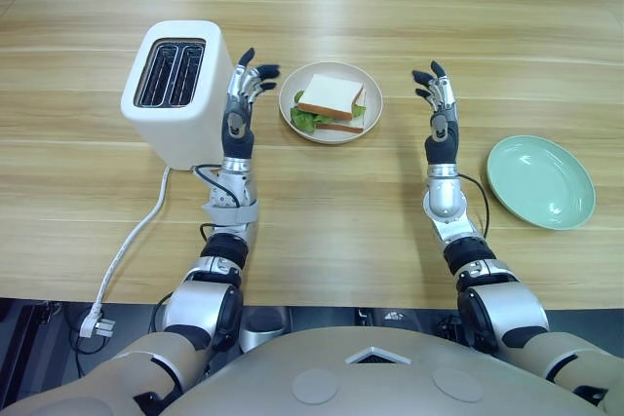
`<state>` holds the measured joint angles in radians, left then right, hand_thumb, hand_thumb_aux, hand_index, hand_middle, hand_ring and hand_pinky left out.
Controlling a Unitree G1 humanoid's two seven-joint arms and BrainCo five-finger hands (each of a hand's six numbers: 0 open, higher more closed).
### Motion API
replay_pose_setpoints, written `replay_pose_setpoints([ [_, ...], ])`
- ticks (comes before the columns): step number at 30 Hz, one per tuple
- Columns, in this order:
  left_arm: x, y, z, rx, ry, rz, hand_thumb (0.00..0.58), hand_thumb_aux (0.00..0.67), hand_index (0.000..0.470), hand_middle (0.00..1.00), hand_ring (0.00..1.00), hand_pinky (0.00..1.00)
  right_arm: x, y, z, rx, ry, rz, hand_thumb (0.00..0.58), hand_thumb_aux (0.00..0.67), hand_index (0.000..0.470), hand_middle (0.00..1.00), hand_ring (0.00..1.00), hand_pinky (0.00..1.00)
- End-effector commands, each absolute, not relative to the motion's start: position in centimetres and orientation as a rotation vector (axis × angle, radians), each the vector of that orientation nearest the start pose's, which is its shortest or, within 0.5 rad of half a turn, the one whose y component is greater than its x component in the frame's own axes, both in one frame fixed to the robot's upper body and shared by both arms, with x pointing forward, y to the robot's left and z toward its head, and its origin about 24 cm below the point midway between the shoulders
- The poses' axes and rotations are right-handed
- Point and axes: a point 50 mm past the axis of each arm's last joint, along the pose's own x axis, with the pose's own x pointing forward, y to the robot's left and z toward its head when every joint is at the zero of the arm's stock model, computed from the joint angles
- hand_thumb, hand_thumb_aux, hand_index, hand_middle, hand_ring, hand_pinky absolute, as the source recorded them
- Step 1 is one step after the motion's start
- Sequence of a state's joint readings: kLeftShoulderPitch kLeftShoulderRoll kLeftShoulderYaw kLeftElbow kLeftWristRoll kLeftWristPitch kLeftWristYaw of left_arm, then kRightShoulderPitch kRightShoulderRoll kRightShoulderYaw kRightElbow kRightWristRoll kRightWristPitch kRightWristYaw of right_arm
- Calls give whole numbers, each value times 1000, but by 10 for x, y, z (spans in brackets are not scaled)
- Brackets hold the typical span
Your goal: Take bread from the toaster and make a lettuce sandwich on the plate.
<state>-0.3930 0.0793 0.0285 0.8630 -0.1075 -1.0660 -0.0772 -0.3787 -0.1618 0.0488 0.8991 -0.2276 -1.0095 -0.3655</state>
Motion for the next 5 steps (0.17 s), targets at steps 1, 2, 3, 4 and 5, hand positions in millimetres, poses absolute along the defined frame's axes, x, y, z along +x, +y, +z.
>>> replay_pose_setpoints([
  [1,294,156,45,58,-520,-65,0,0,0,0,0,0,289,-163,37,-251,-502,-84,0,0,0,0,0,0],
  [2,294,156,43,68,-505,-65,0,0,0,0,0,0,289,-163,36,-255,-501,-86,0,0,0,0,0,0],
  [3,293,155,41,82,-494,-68,0,0,0,0,0,0,288,-164,36,-260,-499,-88,0,0,0,0,0,0],
  [4,293,154,40,97,-486,-67,0,0,0,0,0,0,288,-164,35,-265,-496,-91,0,0,0,0,0,0],
  [5,293,154,38,103,-476,-62,0,0,0,0,0,0,288,-165,34,-268,-491,-93,0,0,0,0,0,0],
])
